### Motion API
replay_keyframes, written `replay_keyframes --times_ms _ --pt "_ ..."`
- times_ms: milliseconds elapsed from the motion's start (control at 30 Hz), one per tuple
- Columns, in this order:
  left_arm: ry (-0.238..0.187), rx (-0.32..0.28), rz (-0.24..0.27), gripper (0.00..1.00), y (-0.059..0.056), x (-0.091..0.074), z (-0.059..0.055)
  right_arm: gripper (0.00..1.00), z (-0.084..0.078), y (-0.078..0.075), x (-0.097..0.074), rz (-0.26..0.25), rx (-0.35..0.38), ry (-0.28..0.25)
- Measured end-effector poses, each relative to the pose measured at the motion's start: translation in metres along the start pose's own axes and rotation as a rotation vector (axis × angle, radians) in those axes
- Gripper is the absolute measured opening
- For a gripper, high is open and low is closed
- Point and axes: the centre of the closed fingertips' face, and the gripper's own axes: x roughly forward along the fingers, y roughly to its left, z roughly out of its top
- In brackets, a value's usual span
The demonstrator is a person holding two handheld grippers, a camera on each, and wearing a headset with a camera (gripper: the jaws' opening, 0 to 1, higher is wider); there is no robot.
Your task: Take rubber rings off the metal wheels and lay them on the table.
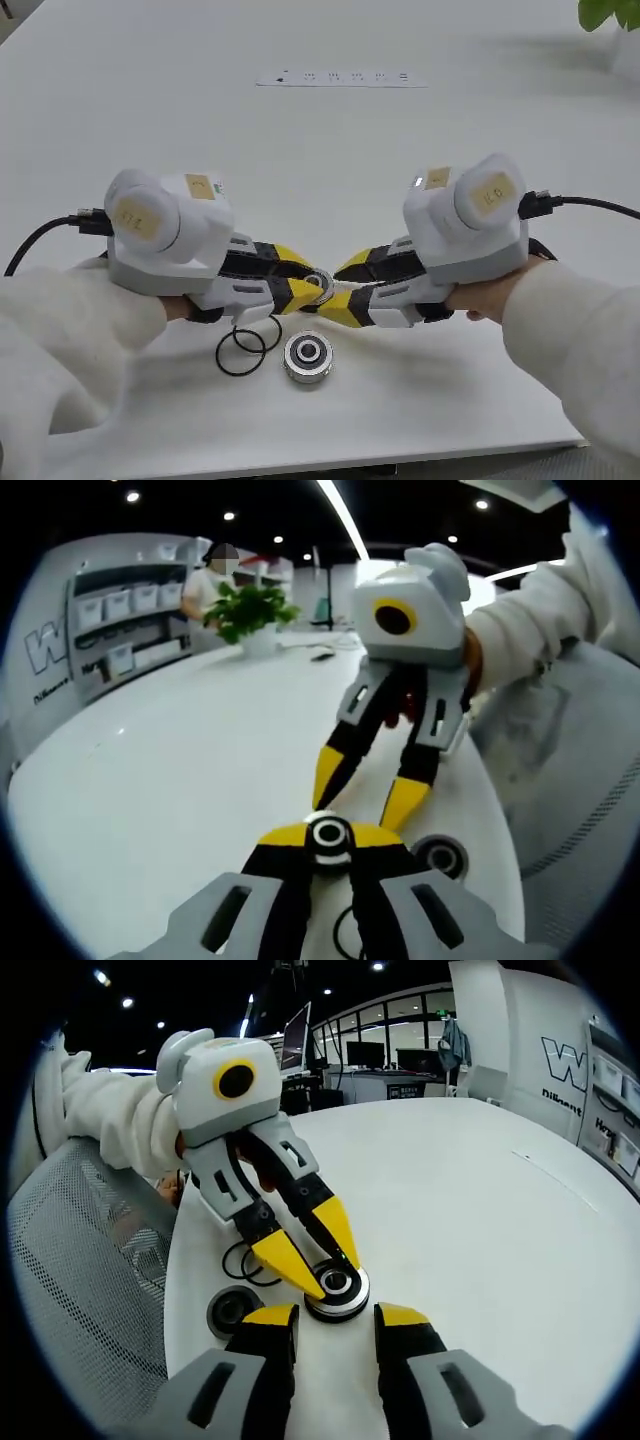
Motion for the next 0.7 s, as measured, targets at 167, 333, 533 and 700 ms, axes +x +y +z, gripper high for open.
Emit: replay_keyframes --times_ms 167,333,533,700 --pt "-0.001 -0.001 0.0 0.14 -0.0001 0.0001 0.0 0.27 0.0018 0.0007 0.0029 -0.011 -0.017 -0.019" --pt "-0.002 -0.002 0.001 0.14 -0.0003 0.0001 0.0 0.2 0.0015 -0.0028 0.0008 -0.011 0.007 -0.017" --pt "-0.004 -0.004 0.001 0.14 -0.0001 0.0002 -0.0002 0.16 -0.0018 -0.0016 -0.002 0.001 0.013 -0.002" --pt "-0.003 -0.005 0.003 0.14 0.0004 0.0002 -0.0005 0.13 -0.0034 -0.0011 -0.0036 0.007 0.042 0.002"
